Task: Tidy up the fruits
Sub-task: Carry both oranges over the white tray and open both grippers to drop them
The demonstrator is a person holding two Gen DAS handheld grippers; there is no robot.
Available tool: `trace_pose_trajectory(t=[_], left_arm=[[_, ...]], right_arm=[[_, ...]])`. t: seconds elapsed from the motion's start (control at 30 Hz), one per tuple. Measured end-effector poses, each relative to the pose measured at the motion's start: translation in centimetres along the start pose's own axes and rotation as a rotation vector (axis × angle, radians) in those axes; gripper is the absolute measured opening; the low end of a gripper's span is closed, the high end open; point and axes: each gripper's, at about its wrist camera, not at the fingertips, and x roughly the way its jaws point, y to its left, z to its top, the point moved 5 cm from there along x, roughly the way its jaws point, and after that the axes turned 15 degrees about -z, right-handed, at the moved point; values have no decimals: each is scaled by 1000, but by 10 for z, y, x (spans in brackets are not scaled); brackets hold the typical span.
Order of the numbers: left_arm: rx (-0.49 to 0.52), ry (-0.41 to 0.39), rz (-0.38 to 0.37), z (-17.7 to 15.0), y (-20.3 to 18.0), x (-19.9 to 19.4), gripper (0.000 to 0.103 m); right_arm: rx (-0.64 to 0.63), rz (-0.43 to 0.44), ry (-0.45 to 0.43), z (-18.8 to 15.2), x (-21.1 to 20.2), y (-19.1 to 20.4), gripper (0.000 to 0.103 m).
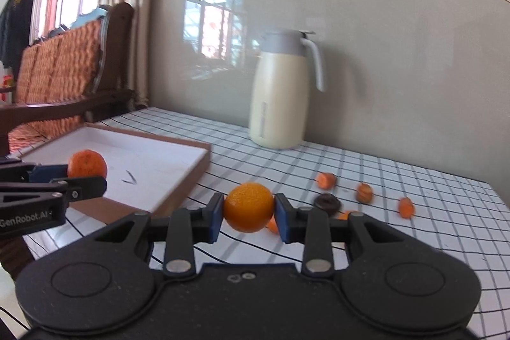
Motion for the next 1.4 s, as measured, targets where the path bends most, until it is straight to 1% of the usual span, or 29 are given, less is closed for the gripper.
trace_pose_trajectory(t=[0.37,0.7,1.07,1.27,1.4], left_arm=[[-10,-33,75,2,32,-22,37],[-32,-48,177,0,74,-42,37],[-43,-56,265,4,125,-52,37],[-55,-46,298,4,151,-49,37],[-44,-37,314,6,166,-42,37]], right_arm=[[-13,87,-36,14,-3,48,25],[-14,134,-56,20,-1,82,26],[-19,151,-58,24,18,114,26],[-5,146,-55,26,34,124,26],[-7,138,-51,26,45,131,26]])
